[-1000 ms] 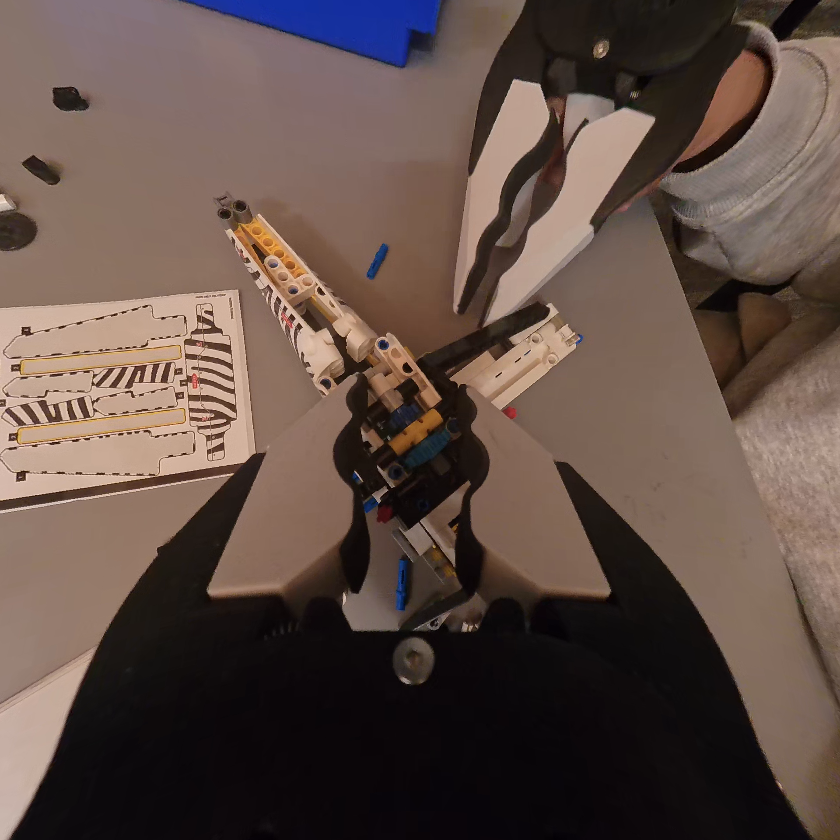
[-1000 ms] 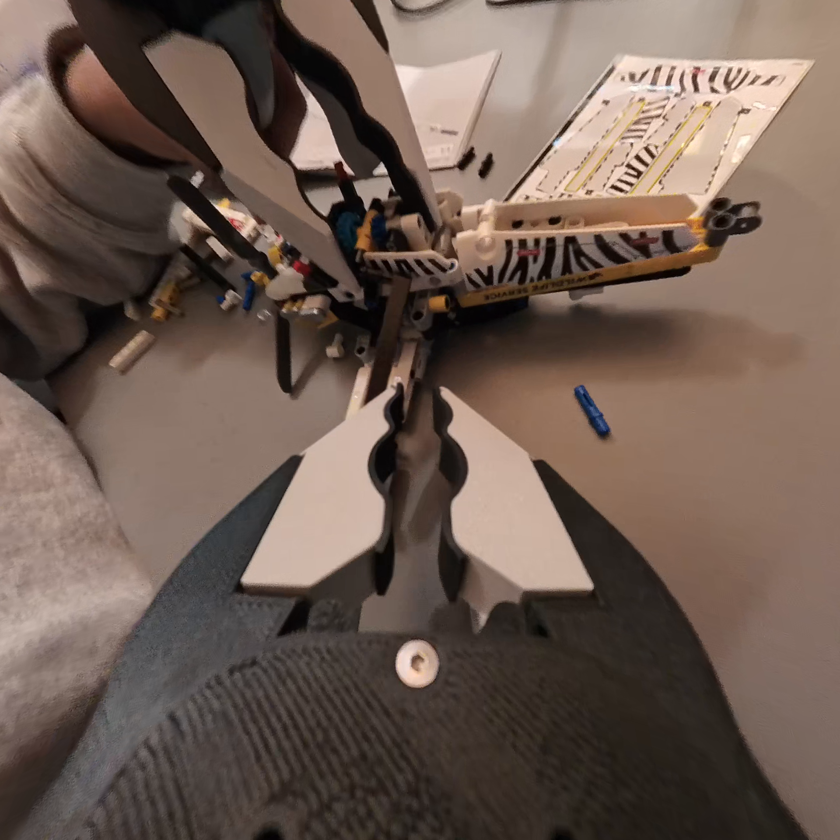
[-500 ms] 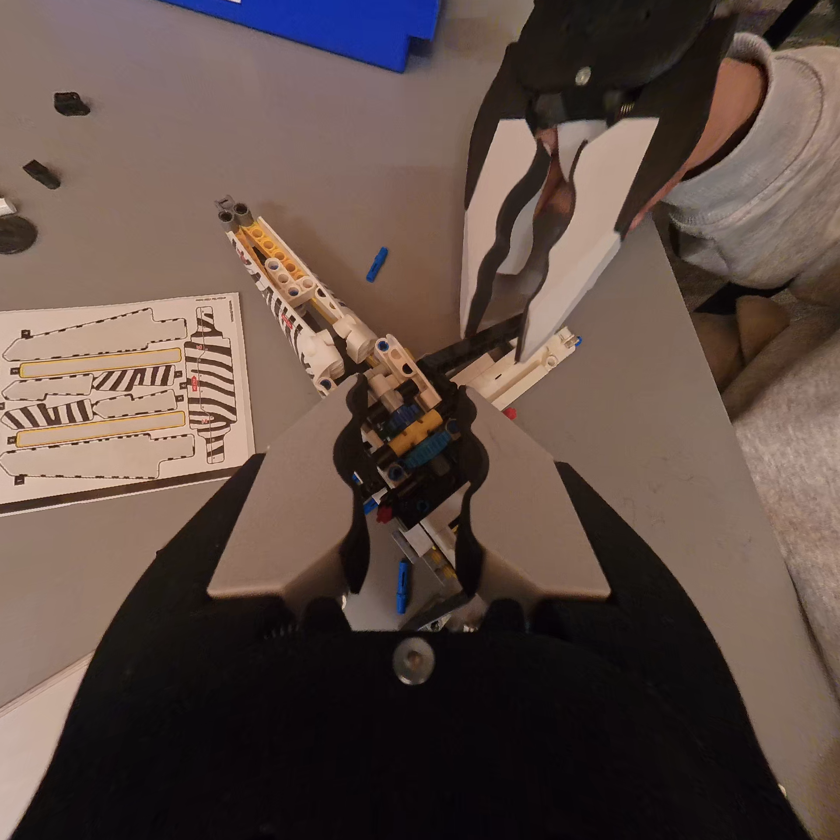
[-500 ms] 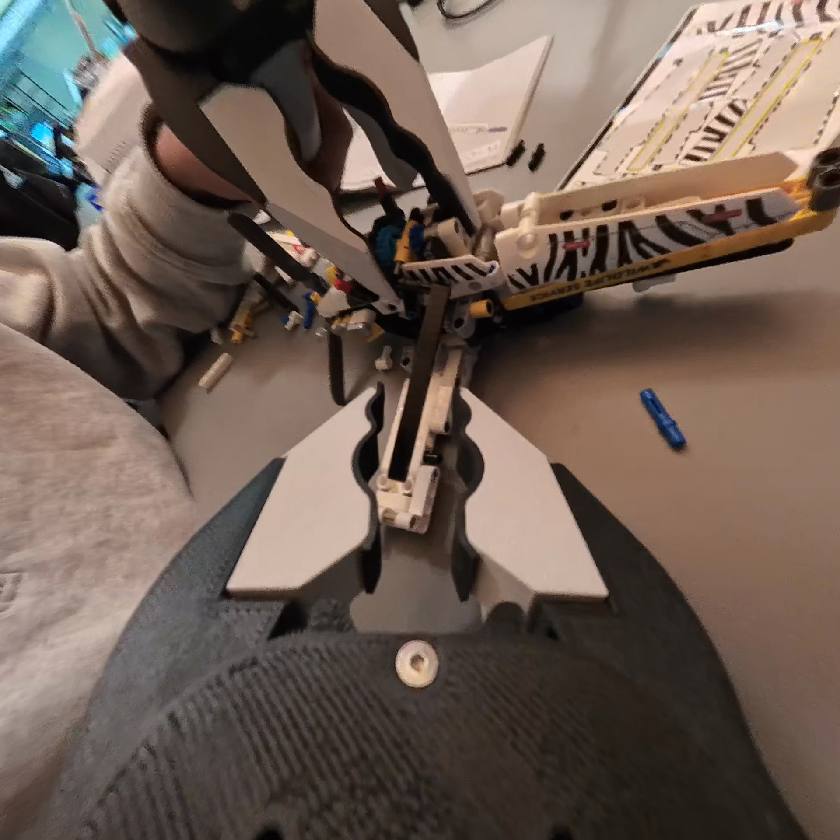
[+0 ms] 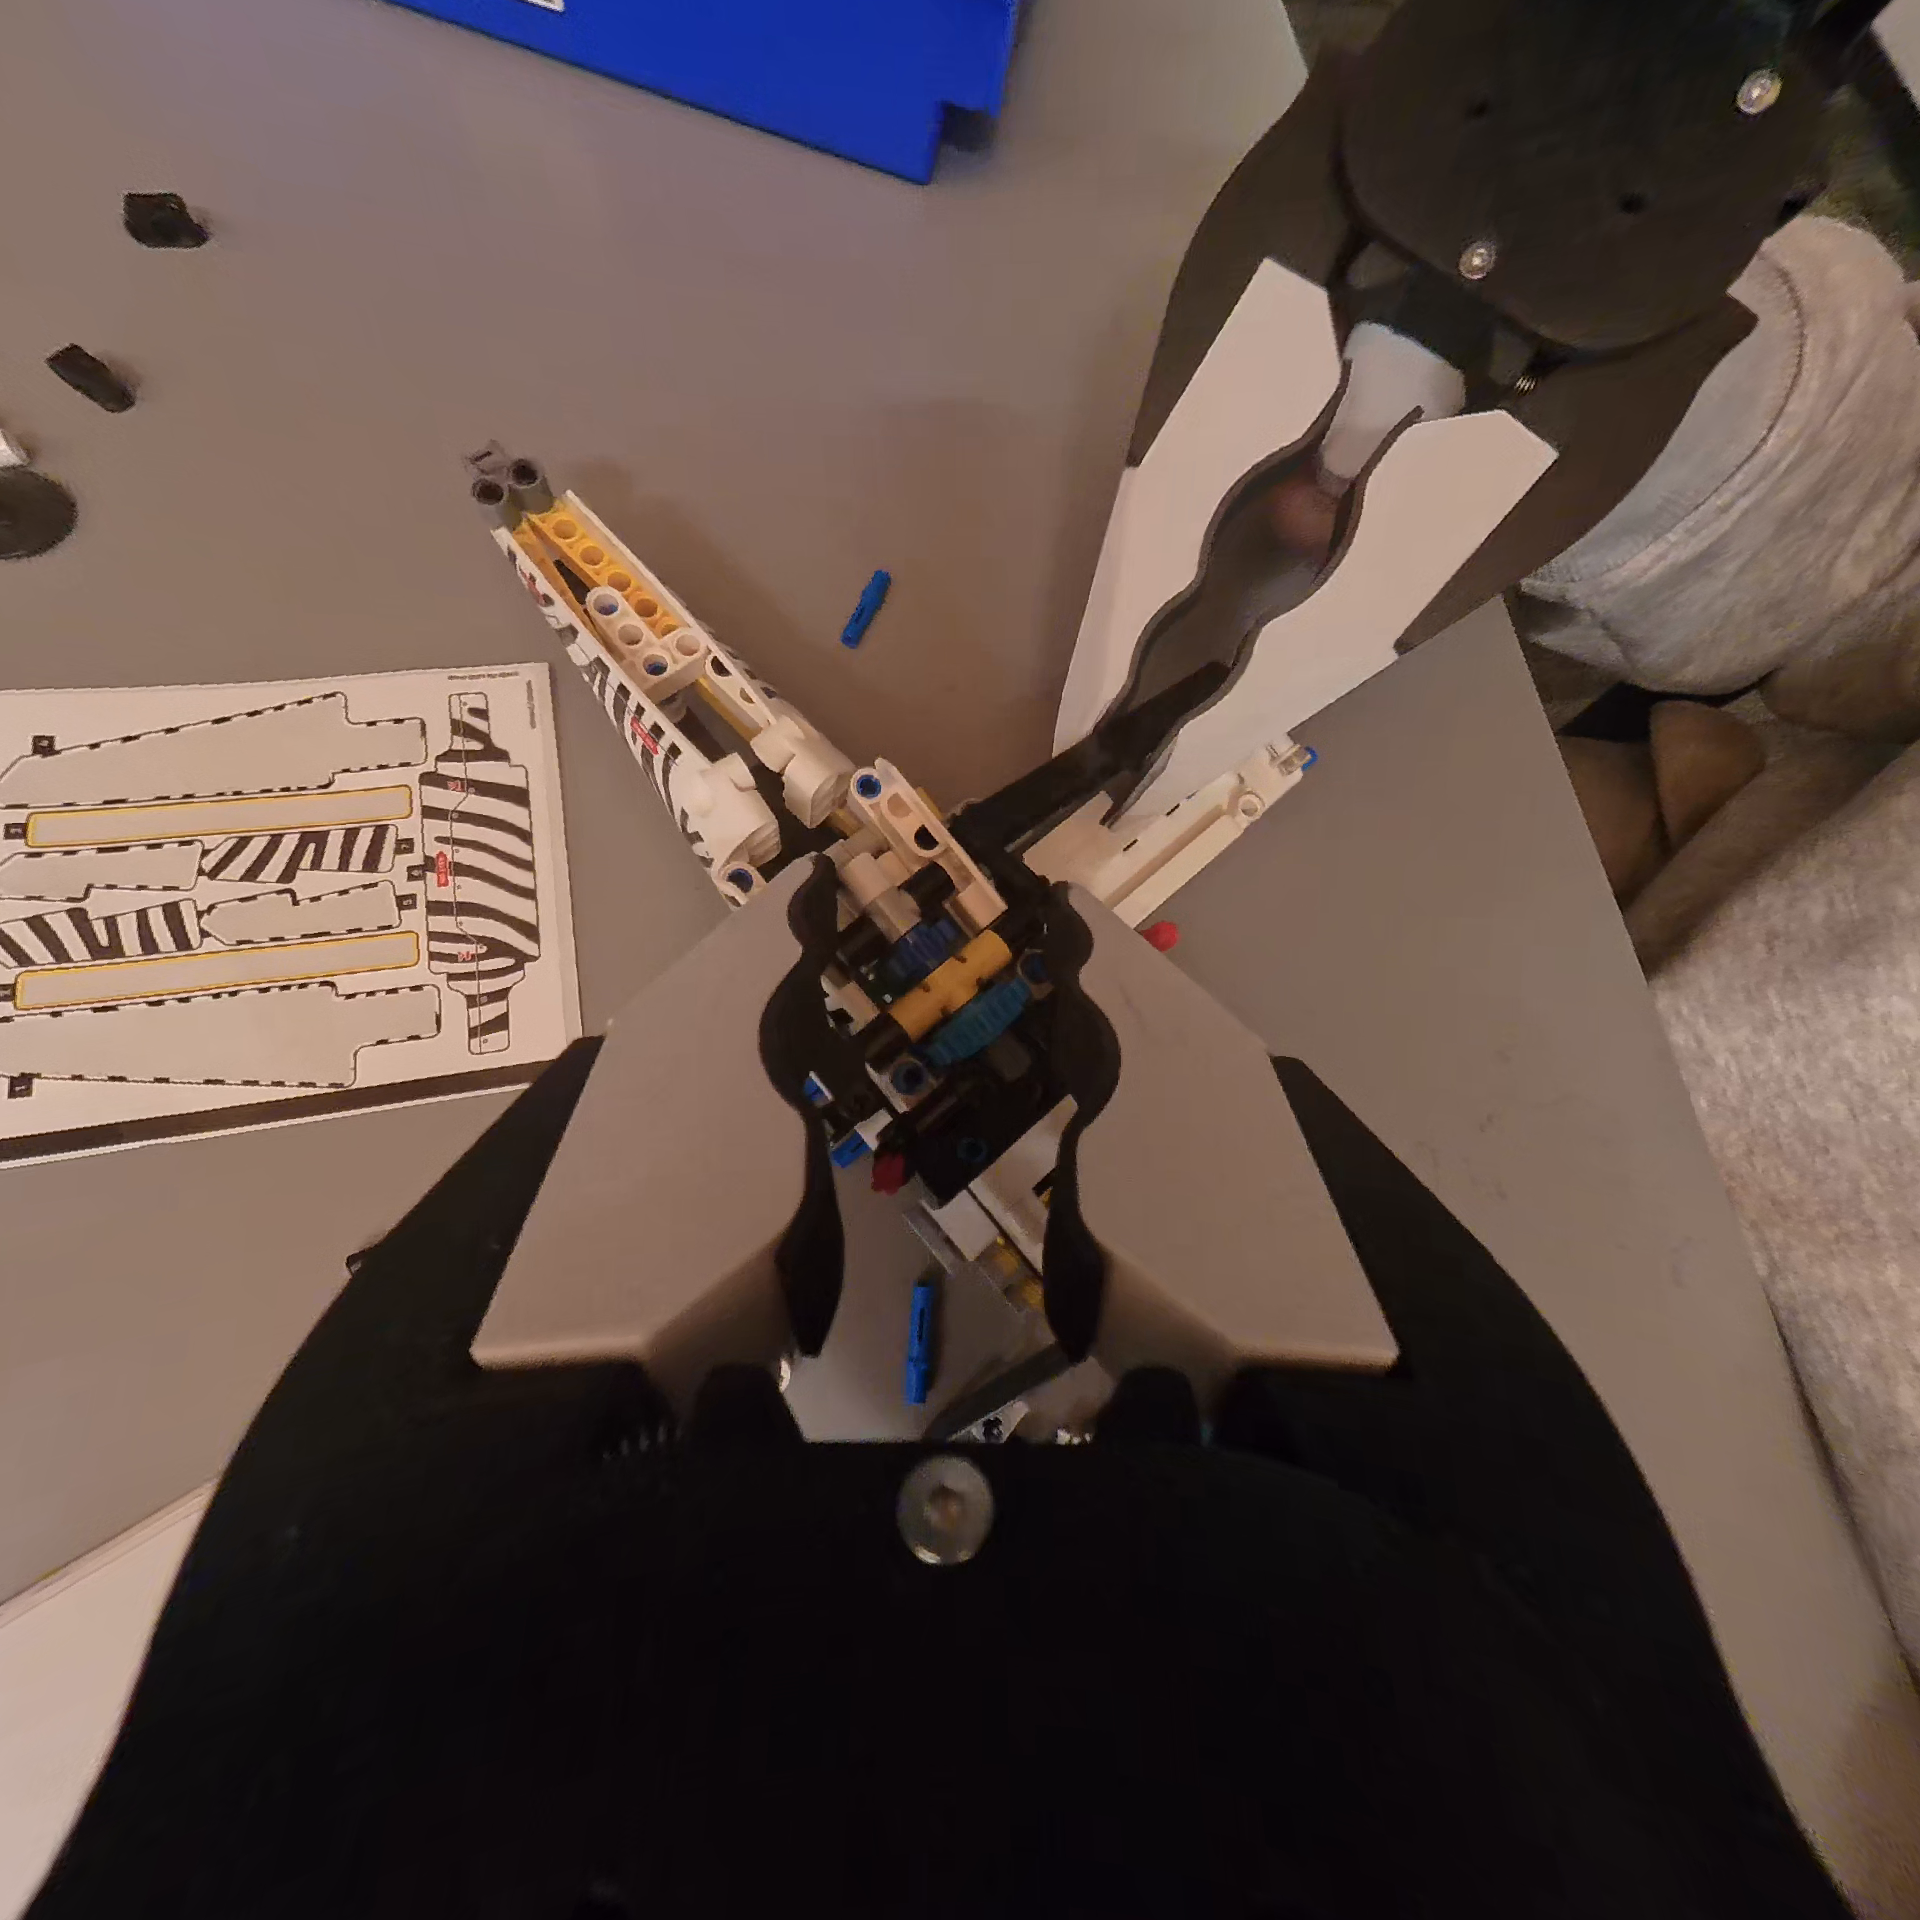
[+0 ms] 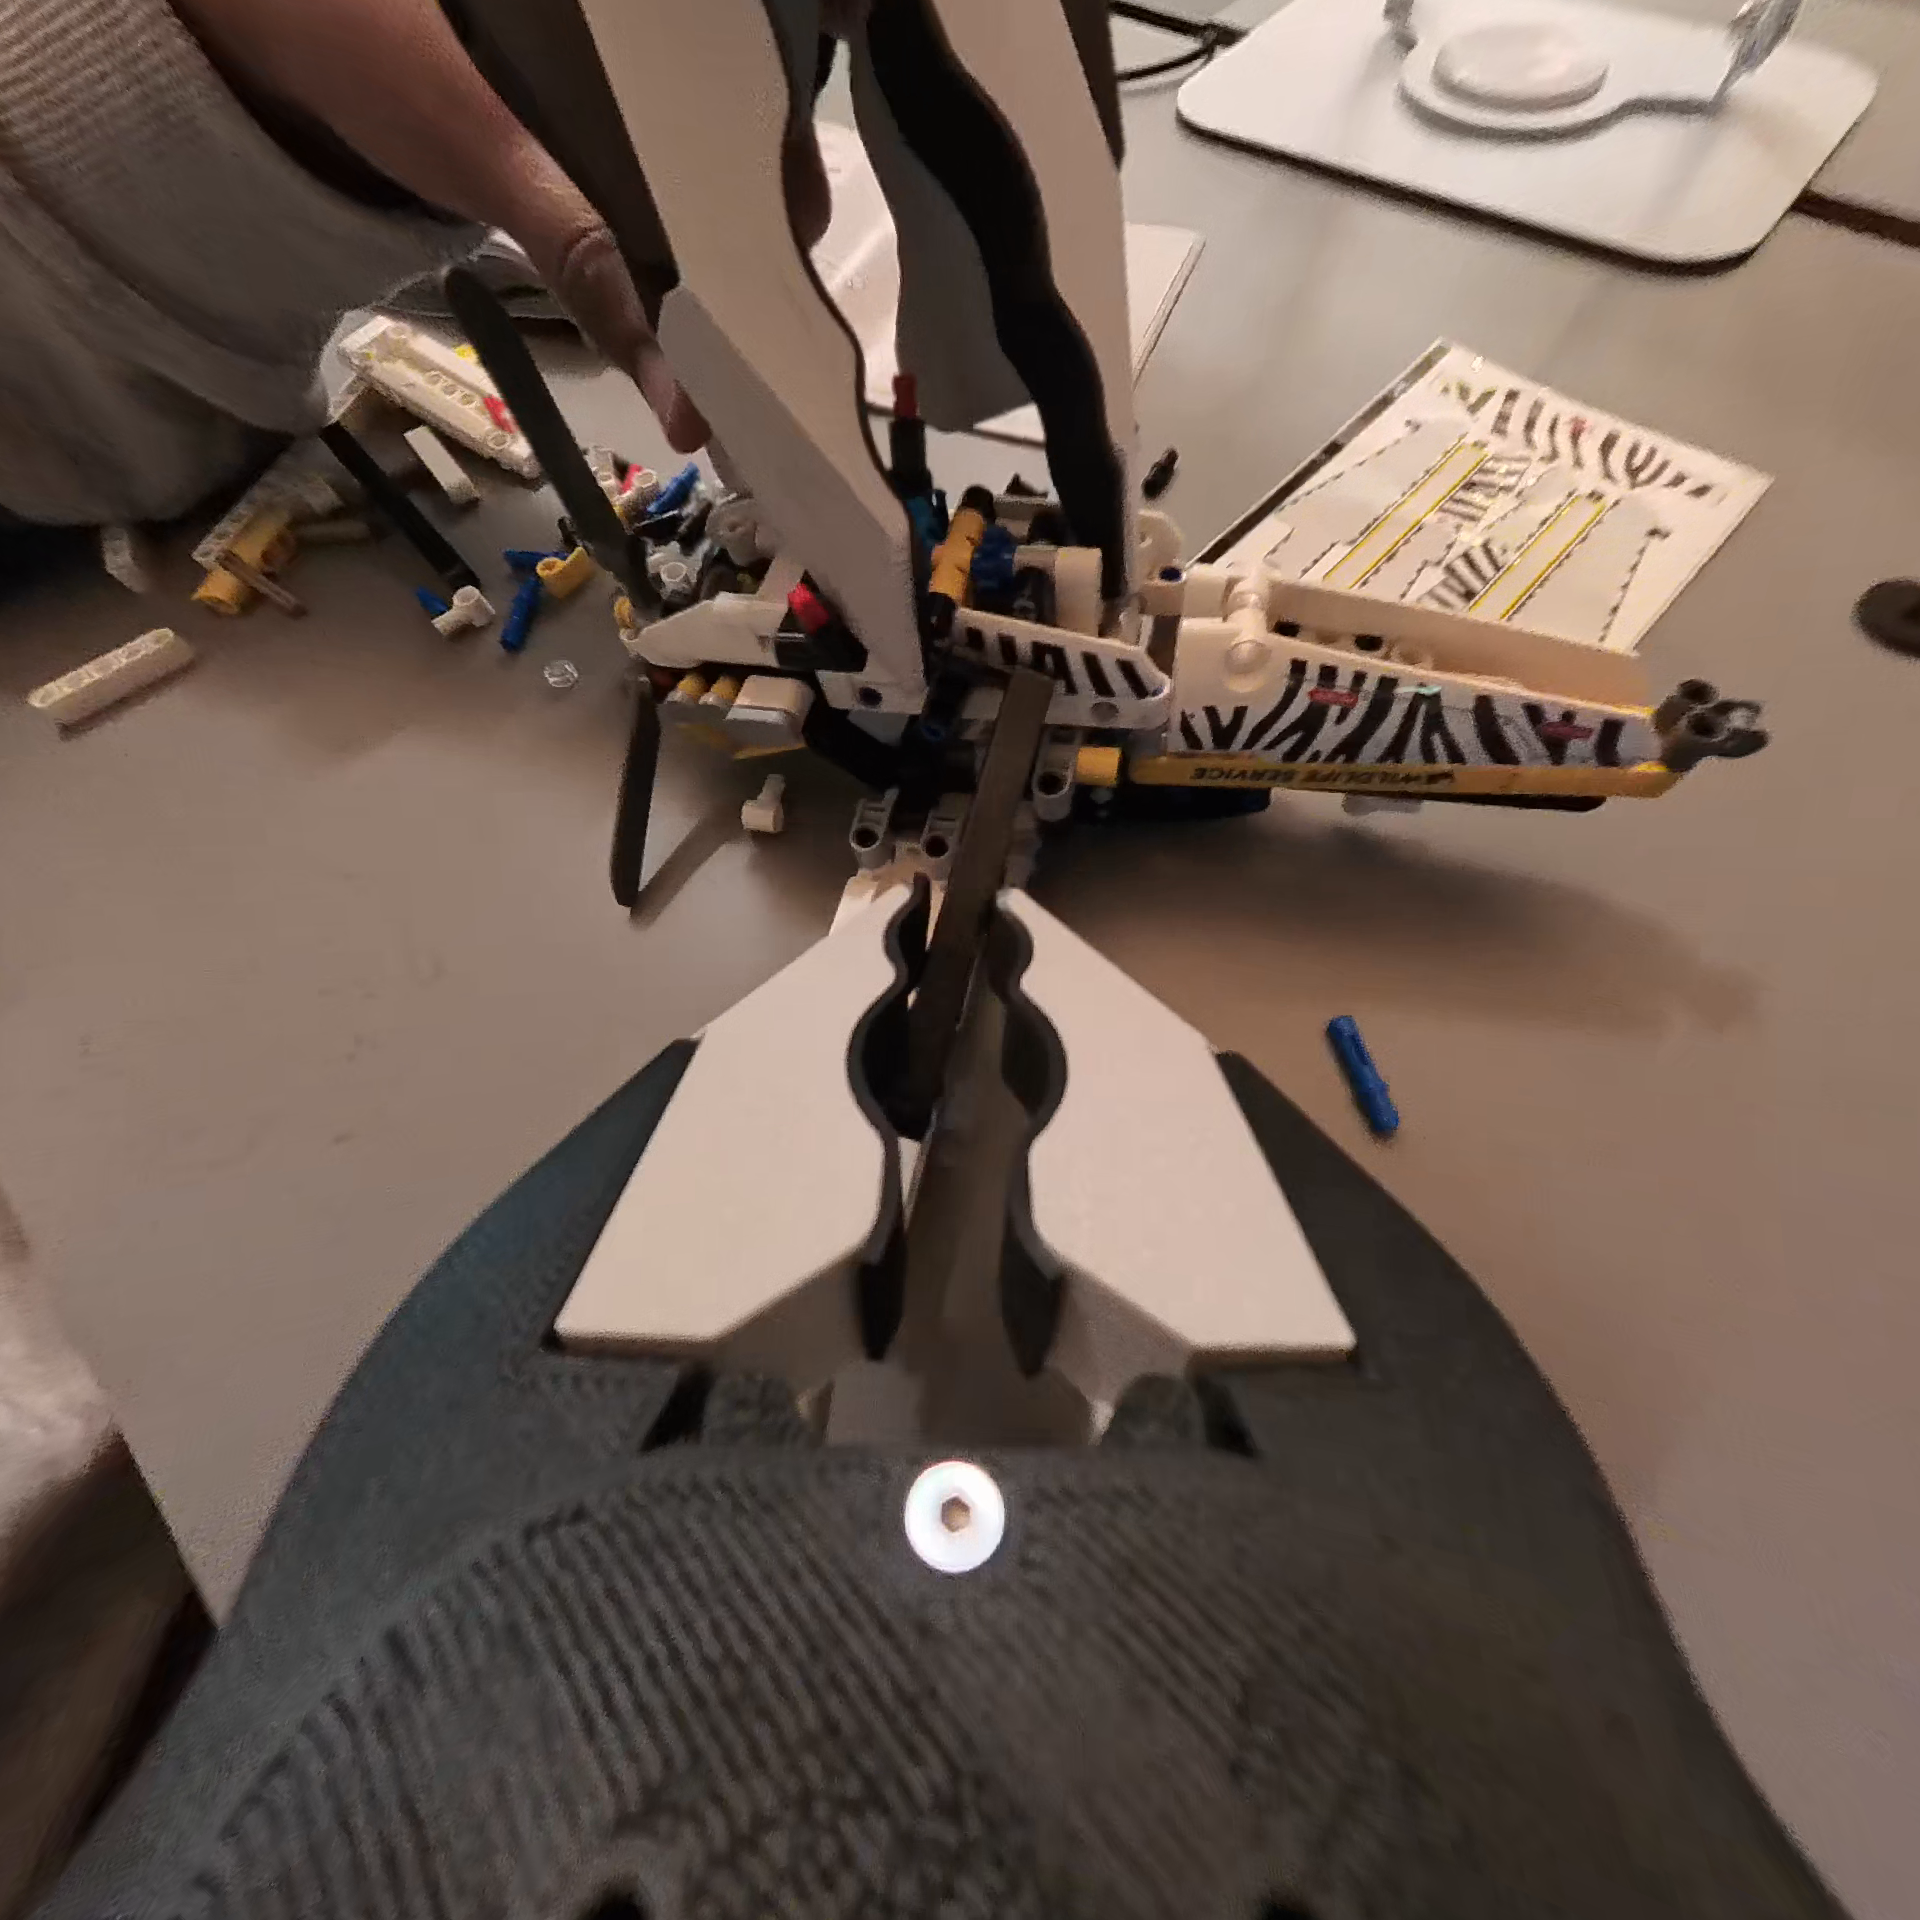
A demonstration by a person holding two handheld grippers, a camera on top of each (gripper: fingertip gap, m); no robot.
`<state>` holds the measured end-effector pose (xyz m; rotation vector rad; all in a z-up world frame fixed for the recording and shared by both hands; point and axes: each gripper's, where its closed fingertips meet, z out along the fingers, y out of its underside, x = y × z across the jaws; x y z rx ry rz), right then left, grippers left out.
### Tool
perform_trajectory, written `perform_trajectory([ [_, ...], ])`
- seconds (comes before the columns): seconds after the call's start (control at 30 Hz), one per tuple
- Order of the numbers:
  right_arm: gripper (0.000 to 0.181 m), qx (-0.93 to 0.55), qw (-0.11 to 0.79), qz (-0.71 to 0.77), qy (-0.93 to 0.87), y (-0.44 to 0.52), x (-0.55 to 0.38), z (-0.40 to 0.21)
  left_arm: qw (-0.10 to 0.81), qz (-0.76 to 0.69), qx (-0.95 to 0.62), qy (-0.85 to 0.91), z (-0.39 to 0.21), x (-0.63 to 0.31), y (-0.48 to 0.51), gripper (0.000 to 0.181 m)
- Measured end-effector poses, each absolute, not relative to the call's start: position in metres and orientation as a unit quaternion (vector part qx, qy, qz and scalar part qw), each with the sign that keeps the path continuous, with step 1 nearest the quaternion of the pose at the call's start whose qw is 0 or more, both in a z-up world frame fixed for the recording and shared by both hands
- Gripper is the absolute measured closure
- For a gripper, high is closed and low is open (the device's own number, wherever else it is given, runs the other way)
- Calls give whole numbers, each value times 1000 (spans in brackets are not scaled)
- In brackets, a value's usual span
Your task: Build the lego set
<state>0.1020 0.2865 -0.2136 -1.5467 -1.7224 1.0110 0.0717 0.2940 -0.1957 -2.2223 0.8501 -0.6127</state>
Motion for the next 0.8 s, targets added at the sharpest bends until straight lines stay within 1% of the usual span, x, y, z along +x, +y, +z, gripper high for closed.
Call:
perform_trajectory([
  [0.33, 172, -525, 392, 355, -667, 290, 101, -200, 331, -250, -851, 321, -195, 71, 293, 142],
  [0.4, 171, -523, 394, 353, -668, 291, 101, -201, 332, -252, -851, 321, -195, 71, 293, 142],
  [0.57, 171, -546, 366, 394, -642, 291, 101, -195, 327, -236, -853, 331, -196, 70, 292, 141],
  [0.63, 169, -558, 341, 420, -630, 290, 101, -194, 323, -232, -855, 334, -196, 71, 291, 141],
  [0.73, 154, -585, 271, 457, -613, 286, 99, -201, 316, -233, -856, 336, -196, 71, 288, 141],
  [0.8, 150, -589, 249, 474, -605, 284, 96, -203, 316, -254, -852, 331, -191, 73, 286, 138],
])
